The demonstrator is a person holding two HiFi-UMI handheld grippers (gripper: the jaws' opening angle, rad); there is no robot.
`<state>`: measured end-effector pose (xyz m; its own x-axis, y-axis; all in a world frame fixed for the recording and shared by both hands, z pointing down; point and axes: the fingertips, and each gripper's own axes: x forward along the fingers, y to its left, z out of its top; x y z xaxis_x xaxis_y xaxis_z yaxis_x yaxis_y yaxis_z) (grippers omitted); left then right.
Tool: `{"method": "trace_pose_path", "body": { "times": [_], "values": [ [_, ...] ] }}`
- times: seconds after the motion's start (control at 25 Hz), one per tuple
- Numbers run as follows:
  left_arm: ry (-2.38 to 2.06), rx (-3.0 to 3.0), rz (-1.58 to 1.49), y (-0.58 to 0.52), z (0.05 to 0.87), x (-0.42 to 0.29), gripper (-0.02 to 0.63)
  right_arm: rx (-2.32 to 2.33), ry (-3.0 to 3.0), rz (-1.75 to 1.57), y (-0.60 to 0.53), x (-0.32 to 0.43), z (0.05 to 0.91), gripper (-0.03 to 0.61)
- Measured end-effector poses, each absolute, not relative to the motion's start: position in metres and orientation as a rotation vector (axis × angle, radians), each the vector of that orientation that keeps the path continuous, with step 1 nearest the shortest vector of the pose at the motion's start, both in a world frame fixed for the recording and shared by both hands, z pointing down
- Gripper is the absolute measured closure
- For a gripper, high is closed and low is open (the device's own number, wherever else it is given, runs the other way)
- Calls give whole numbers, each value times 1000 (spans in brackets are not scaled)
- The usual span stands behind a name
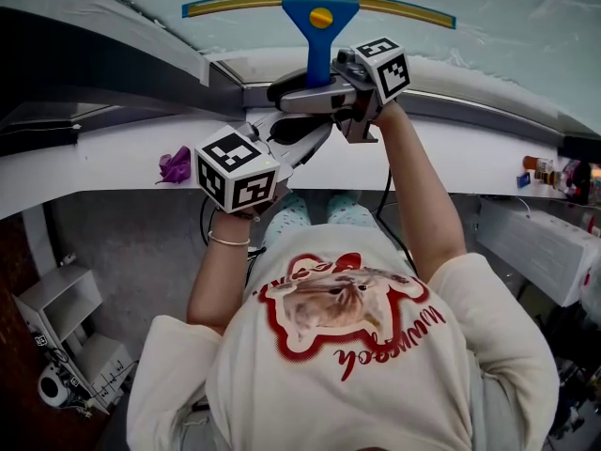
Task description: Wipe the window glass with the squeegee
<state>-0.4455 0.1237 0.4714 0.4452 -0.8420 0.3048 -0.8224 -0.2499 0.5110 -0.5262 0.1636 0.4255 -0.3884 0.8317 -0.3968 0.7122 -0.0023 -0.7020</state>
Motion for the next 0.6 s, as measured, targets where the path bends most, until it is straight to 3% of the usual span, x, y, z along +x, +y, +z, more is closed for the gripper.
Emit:
{"method": "trace_pose_path", "body": {
  "times": [0.6],
  "values": [
    [-1350, 2059, -55, 127, 489, -441, 607, -1635, -2083, 1432, 164, -524, 445, 440]
  ]
}}
